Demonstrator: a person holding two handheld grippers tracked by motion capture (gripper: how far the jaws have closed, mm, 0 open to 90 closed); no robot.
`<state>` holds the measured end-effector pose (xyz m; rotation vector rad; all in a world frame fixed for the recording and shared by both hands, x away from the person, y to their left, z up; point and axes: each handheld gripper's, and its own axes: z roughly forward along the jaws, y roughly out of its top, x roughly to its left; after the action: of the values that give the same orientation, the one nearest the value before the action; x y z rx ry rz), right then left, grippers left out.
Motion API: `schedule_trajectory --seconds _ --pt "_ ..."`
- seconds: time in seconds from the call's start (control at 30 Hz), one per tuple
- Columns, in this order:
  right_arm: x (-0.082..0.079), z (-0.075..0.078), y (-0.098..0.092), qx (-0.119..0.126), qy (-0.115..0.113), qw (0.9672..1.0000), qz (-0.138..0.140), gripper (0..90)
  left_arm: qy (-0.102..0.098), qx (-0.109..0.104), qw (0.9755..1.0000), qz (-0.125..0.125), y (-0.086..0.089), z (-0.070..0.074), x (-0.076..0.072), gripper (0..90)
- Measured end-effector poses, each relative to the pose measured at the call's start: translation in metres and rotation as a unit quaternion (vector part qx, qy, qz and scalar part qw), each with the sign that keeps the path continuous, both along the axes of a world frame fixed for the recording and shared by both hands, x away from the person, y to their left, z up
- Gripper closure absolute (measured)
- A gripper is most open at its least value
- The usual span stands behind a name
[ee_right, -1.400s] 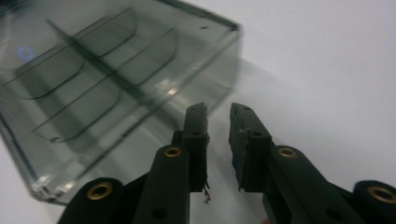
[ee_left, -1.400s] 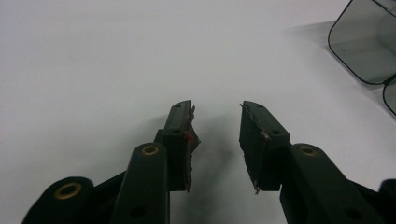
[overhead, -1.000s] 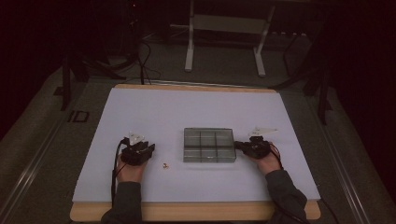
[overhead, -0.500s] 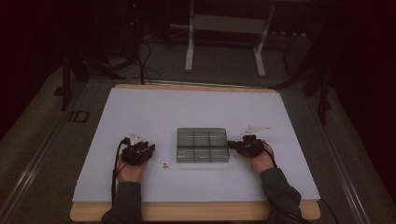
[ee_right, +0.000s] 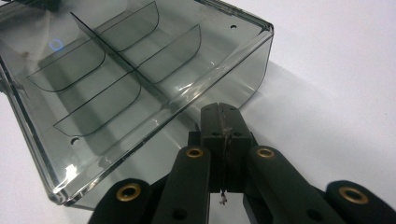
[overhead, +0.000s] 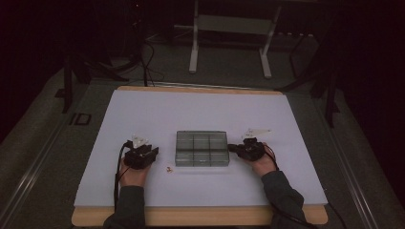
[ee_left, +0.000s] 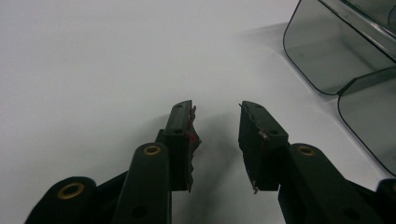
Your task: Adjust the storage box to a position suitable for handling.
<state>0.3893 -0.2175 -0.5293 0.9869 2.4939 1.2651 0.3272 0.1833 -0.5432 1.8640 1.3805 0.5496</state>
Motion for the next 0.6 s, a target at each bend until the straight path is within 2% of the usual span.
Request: schedule_trajectory --seconds 0.1,0.2,0.3,0.43,0.47,0.6 --pt "0.002 0.001 -0.001 0.001 -0.001 1.0000 0.000 87.8 0.001 -0.002 1.0000 0.001 0.000 0.000 0.000 65.2" --pt "0.005 0.005 -0.003 -0.007 -0.010 0.9998 -0.016 80.3 0.001 0.000 1.0000 0.002 0.000 0.000 0.000 65.0" --pt "0.005 0.010 -0.005 -0.015 -0.016 0.9994 -0.027 77.8 0.001 0.000 1.0000 0.002 0.000 0.000 0.000 64.8" --pt "-0.001 0.020 -0.006 -0.015 -0.029 0.9989 -0.034 71.7 -0.001 -0.002 1.0000 0.001 0.001 0.000 0.000 65.0" --pt "-0.004 0.024 -0.006 -0.013 -0.032 0.9988 -0.034 66.9 -0.002 -0.004 1.0000 0.000 0.001 0.000 0.000 65.0" --pt "-0.009 0.032 -0.002 -0.008 -0.035 0.9987 -0.037 60.3 -0.004 -0.002 1.0000 0.000 0.001 0.001 -0.001 64.9"
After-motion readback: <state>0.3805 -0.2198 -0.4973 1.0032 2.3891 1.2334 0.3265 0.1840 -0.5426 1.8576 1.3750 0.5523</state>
